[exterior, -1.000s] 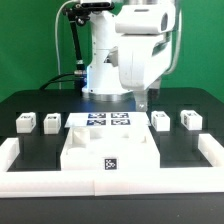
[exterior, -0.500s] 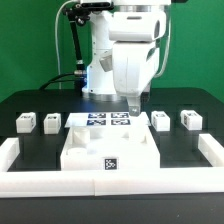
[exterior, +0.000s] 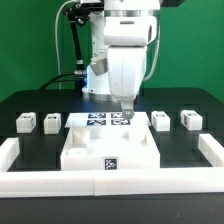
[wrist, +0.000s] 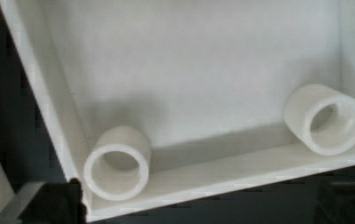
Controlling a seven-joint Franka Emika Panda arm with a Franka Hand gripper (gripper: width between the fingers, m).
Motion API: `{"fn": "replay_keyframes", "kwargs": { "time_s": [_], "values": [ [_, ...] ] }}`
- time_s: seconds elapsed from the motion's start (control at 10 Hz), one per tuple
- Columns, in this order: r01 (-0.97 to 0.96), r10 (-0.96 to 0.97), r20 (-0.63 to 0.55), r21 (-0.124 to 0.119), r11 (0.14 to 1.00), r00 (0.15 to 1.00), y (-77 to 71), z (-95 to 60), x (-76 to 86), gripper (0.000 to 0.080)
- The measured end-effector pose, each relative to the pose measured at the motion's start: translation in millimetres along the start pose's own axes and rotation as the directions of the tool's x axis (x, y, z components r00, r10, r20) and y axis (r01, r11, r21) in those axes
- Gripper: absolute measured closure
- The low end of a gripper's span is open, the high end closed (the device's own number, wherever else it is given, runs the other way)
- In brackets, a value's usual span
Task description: Assemble square table
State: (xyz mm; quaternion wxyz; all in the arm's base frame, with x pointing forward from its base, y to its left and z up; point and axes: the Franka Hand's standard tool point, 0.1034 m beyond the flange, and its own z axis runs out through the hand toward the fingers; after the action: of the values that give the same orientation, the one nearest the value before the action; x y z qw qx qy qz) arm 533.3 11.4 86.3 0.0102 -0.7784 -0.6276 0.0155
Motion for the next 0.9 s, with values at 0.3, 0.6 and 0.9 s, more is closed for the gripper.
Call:
{"fn": "replay_keyframes", "kwargs": {
  "time_s": [0.3,0.6,0.9],
  "values": [
    [0.008,-0.008,0.004,0.014,1.000,1.000,-17.5,5.4,-4.0,0.0150],
    [0.083,-0.083,-0.004,0.011,0.997,0.997,-49.6,26.6,-16.1,0.0150],
    [0.079,-0.079,0.000,0.029,0.996,0.997,-64.9,30.1,-19.5,0.0150]
  ]
}}
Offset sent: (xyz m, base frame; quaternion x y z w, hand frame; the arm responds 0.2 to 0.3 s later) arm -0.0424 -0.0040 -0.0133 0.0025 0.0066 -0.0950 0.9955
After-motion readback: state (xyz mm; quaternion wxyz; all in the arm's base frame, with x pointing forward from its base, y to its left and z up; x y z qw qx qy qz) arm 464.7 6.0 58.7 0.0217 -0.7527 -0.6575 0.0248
